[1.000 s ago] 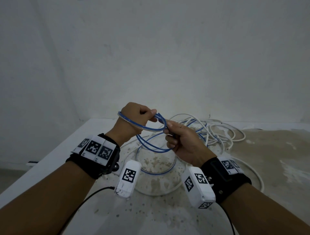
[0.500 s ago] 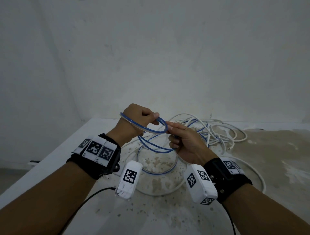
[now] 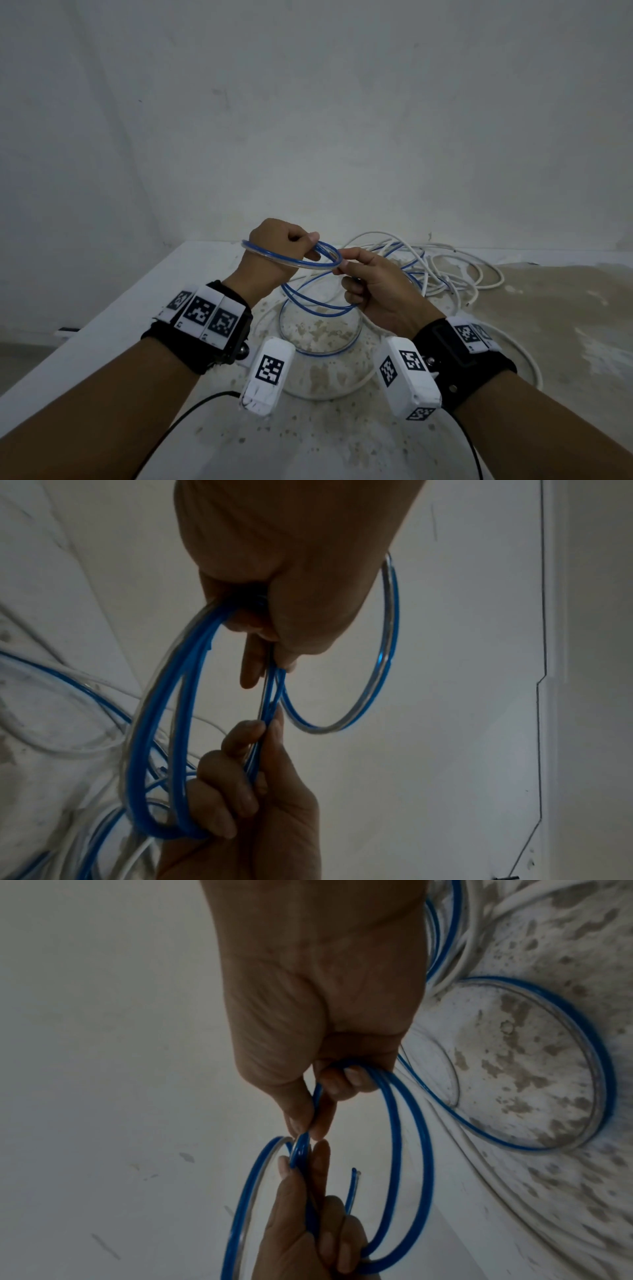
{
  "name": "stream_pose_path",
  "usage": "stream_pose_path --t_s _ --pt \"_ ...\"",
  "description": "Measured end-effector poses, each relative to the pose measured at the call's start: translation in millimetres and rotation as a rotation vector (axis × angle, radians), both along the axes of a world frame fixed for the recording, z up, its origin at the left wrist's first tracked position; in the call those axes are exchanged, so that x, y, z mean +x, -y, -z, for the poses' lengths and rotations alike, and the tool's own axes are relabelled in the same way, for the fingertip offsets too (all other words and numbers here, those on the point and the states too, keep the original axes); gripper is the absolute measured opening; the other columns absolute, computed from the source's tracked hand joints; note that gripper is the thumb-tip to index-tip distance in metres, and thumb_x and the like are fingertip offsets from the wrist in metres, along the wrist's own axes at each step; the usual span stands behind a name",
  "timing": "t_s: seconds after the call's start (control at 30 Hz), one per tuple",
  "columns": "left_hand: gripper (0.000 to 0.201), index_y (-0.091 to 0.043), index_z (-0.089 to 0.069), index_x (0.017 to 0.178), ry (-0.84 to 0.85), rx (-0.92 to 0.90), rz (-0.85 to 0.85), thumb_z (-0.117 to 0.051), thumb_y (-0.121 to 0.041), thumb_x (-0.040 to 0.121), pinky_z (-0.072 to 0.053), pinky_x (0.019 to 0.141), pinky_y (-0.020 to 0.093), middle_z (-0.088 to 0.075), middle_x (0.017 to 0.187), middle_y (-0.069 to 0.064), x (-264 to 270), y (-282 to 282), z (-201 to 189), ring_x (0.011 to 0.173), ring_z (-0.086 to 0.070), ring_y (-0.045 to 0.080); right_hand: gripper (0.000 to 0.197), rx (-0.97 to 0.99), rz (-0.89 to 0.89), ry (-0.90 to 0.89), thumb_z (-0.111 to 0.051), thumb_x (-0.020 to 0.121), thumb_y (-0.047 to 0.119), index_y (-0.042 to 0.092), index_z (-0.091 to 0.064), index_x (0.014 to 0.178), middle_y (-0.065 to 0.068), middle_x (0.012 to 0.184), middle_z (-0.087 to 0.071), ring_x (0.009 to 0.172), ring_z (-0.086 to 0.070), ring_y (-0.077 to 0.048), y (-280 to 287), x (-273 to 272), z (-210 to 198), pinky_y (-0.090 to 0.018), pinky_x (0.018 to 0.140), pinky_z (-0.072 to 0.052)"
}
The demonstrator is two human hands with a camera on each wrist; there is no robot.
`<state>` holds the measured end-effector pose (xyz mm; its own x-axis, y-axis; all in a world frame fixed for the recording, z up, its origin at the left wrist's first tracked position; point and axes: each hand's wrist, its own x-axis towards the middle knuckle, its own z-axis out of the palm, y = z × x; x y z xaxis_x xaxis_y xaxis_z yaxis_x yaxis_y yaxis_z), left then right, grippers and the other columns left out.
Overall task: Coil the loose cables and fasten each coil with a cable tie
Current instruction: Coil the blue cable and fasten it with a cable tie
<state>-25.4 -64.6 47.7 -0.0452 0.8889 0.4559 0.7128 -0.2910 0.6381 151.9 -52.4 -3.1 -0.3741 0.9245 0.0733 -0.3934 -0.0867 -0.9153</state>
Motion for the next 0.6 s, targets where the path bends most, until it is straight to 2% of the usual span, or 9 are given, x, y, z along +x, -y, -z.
stream_pose_path --t_s 0.1,0.13,0.2,0.27,0.37,0.43,0.5,0.53,0.6 --pt "0.027 -0.012 -0.077 0.084 0.012 -0.076 0.056 -0.059 -0.028 0.097 -0.037 0.046 0.012 -0.076 0.076 -0.001 0.5 2.2 -3.3 0.041 -0.052 -0.003 0.014 0.022 0.010 0.006 -0.055 0.096 -0.001 0.009 -0.062 0.089 -0.006 0.073 -0.063 0.047 -0.030 -0.010 1.1 -0.7 4.2 -0.021 0.044 -0.027" --pt "0.028 -0.012 -0.077 0.086 0.029 -0.088 0.069 -0.057 -0.029 0.098 -0.038 0.046 0.013 -0.076 0.076 -0.001 1.2 3.2 -3.1 0.041 -0.053 -0.002 0.015 0.025 0.023 0.014 -0.055 0.095 -0.002 0.009 -0.061 0.088 -0.007 0.074 -0.062 0.046 -0.030 -0.010 0.5 -2.6 5.4 -0.021 0.044 -0.027" --pt "0.035 -0.016 -0.078 0.083 0.043 -0.074 0.090 -0.054 -0.037 0.099 -0.048 0.058 0.022 -0.075 0.072 -0.005 3.5 4.9 -0.9 0.057 -0.064 0.002 0.017 0.032 0.053 0.033 -0.054 0.094 -0.006 0.009 -0.059 0.086 -0.011 0.076 -0.060 0.045 -0.030 -0.010 -1.3 -5.4 6.2 -0.022 0.042 -0.026" --pt "0.040 -0.022 -0.077 0.075 -0.022 -0.026 0.108 -0.055 -0.048 0.095 -0.053 0.069 0.026 -0.072 0.065 -0.009 4.8 6.3 1.8 0.066 -0.068 0.005 0.015 0.048 0.072 0.057 -0.054 0.092 -0.007 0.006 -0.060 0.088 -0.011 0.077 -0.064 0.045 -0.029 -0.010 -0.5 -6.5 4.7 -0.022 0.043 -0.025" --pt "0.026 -0.021 -0.078 0.081 -0.070 0.066 0.120 -0.064 -0.038 0.093 -0.054 0.067 0.028 -0.068 0.062 -0.011 5.5 6.5 3.5 0.062 -0.066 0.005 0.010 0.039 0.066 0.060 -0.055 0.094 -0.002 0.005 -0.062 0.092 -0.012 0.079 -0.065 0.045 -0.030 -0.010 4.1 -5.7 -0.7 -0.022 0.044 -0.024" --pt "0.024 -0.016 -0.079 0.085 -0.070 0.112 0.086 -0.064 -0.034 0.093 -0.054 0.068 0.027 -0.066 0.062 -0.008 5.7 5.4 2.4 0.063 -0.066 0.008 0.013 -0.037 0.031 -0.009 -0.056 0.098 0.015 0.006 -0.064 0.094 -0.011 0.081 -0.065 0.046 -0.034 -0.011 6.2 -5.9 -5.3 -0.023 0.046 -0.028" --pt "0.024 -0.017 -0.079 0.084 -0.093 0.139 0.070 -0.064 -0.034 0.093 -0.053 0.068 0.026 -0.066 0.062 -0.010 7.3 4.8 0.4 0.064 -0.065 0.006 0.030 -0.031 0.033 0.056 -0.060 0.096 0.037 0.008 -0.067 0.097 -0.009 0.080 -0.066 0.050 -0.040 -0.013 6.7 -6.0 -10.1 -0.027 0.051 -0.036" --pt "0.025 -0.017 -0.079 0.082 -0.096 0.152 0.069 -0.064 -0.034 0.093 -0.053 0.068 0.027 -0.066 0.062 -0.011 8.1 4.5 -0.3 0.064 -0.065 0.006 0.031 0.039 0.050 0.156 -0.065 0.093 0.037 0.007 -0.068 0.097 -0.009 0.081 -0.067 0.051 -0.043 -0.014 6.9 -6.6 -12.3 -0.029 0.053 -0.039" --pt "0.025 -0.017 -0.078 0.079 -0.052 0.152 0.065 -0.065 -0.034 0.093 -0.053 0.068 0.028 -0.067 0.063 -0.011 8.5 4.3 -1.7 0.065 -0.065 0.006 0.020 0.148 0.039 0.267 -0.066 0.094 0.022 0.002 -0.069 0.099 -0.012 0.083 -0.067 0.055 -0.048 -0.014 7.9 -7.7 -15.8 -0.028 0.055 -0.045"
